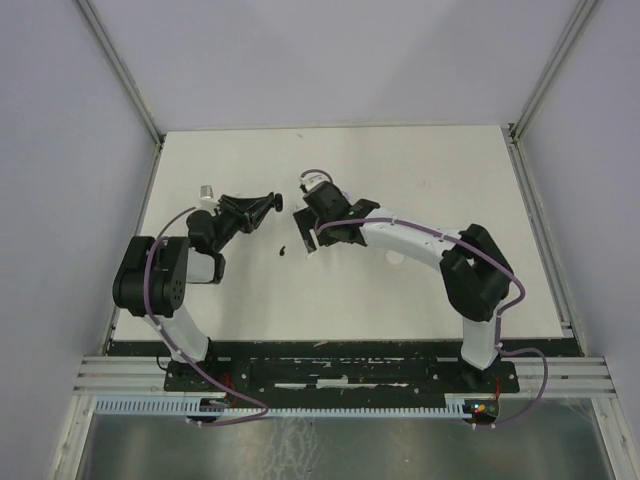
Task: Insert the wireless bluetooth earbuds into the charging case
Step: Pick up the earbud from the center of the board.
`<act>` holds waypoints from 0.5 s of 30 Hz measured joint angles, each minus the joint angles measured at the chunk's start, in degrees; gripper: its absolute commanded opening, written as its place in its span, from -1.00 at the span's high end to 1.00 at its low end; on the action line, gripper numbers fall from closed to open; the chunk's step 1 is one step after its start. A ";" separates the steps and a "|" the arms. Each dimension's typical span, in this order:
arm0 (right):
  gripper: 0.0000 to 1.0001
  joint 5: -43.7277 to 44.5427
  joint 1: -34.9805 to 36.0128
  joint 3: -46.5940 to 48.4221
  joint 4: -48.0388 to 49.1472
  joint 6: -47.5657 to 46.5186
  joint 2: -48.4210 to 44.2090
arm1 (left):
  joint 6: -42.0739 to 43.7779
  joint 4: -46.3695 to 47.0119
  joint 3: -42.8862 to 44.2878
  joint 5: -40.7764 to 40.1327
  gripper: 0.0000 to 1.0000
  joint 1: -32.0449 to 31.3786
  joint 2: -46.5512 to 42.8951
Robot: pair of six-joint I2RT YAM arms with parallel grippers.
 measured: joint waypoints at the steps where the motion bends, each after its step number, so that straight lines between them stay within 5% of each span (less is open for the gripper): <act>1: -0.72 -0.31 1.42 1.68 0.07 -0.37 1.90 | -0.07 0.09 -1.01 0.00 0.94 0.48 -0.57; 15: -0.27 -5.09 7.13 18.86 0.24 -4.57 16.02 | -0.68 1.95 -10.36 -0.09 0.94 9.35 -8.24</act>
